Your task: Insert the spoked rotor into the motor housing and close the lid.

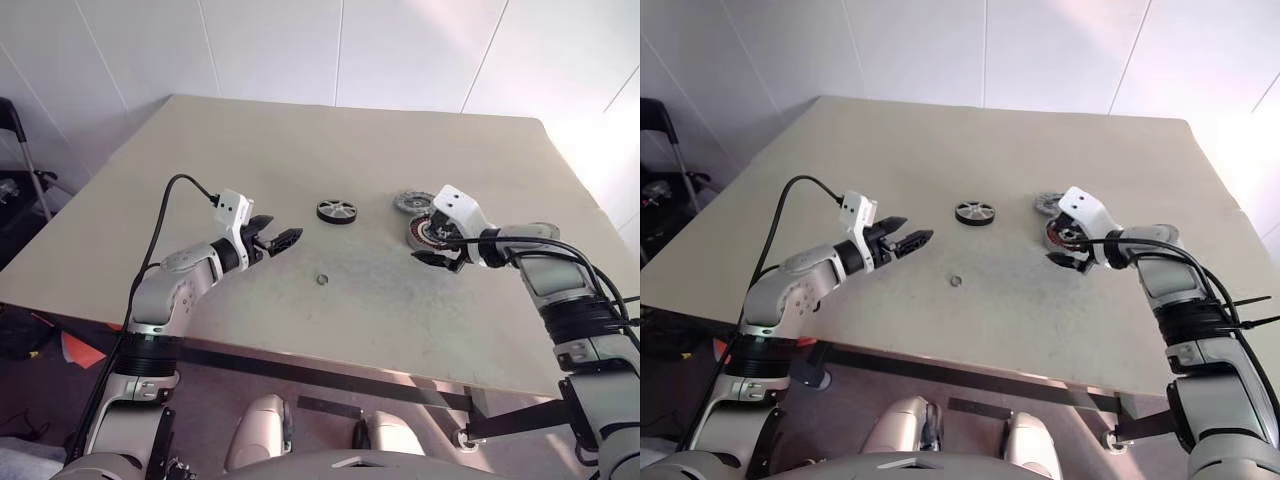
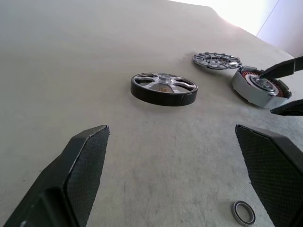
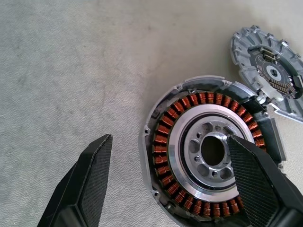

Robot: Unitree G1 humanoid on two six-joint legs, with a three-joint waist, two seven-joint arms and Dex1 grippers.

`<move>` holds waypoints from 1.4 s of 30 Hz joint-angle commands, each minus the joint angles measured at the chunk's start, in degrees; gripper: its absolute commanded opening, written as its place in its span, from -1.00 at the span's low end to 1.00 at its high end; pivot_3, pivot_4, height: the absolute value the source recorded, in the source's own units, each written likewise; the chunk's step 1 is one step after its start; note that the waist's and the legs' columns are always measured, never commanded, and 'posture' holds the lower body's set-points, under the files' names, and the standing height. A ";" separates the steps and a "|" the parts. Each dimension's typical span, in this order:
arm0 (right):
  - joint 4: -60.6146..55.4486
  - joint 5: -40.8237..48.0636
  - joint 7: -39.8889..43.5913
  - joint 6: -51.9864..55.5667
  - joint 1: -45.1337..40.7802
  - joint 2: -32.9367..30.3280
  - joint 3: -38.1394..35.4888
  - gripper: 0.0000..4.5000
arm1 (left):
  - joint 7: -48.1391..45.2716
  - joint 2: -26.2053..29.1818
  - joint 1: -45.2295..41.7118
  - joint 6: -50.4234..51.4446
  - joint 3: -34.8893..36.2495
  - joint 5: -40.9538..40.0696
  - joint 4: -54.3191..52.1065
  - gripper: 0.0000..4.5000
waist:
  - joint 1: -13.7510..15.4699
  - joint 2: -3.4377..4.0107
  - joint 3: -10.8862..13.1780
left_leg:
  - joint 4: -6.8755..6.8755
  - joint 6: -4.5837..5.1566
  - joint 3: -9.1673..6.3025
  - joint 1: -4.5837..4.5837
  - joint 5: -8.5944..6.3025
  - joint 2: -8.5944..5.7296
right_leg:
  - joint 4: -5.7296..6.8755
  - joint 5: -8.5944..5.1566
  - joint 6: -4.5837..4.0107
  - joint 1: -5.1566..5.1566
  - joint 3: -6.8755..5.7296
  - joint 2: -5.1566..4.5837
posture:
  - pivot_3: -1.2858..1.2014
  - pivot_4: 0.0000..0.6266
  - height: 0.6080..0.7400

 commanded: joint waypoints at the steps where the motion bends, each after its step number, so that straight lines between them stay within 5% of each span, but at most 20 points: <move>1: -0.08 -0.93 0.39 -1.37 -1.36 -1.17 0.41 0.93 | 0.06 -0.08 -0.52 -0.15 0.41 -0.69 -1.96 1.00 | 0.00 0.00 0.00 | 0.00 0.00 0.00 0.00 0.00 0.00 | 0.00 0.00 0.00 0.00 0.00 0.00 | 0.03 -1.00 1.00; 42: -2.43 -2.93 3.65 -2.17 -2.41 -3.13 2.51 0.93 | 1.20 0.18 -0.29 -0.88 1.67 -0.59 -1.02 1.00 | -0.06 0.00 0.00 | 0.00 0.01 0.02 0.01 0.00 0.01 | -0.01 0.00 0.00 0.01 0.02 0.00 | 0.03 -1.00 1.00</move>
